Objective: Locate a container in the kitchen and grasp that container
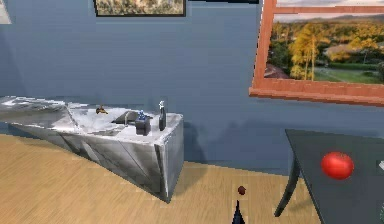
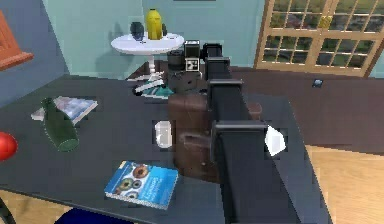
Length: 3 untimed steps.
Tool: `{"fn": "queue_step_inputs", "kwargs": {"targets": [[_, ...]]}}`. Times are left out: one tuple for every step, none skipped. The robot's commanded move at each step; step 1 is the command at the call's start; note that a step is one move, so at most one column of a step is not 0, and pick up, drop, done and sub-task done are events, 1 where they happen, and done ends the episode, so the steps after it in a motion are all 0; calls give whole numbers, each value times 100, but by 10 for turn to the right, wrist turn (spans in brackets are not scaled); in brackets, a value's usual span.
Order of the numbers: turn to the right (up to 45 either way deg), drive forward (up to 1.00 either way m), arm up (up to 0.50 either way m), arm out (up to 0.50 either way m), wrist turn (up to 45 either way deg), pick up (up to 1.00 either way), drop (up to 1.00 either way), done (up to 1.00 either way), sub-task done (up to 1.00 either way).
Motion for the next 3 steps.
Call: {"fn": "queue_step_inputs", "kwargs": {"targets": [[0,0,-24,0,0,0,0,0,0],[0,0,0,0,0,100,0,0,0],[0,0,10,0,0,0,0,0,0]]}}
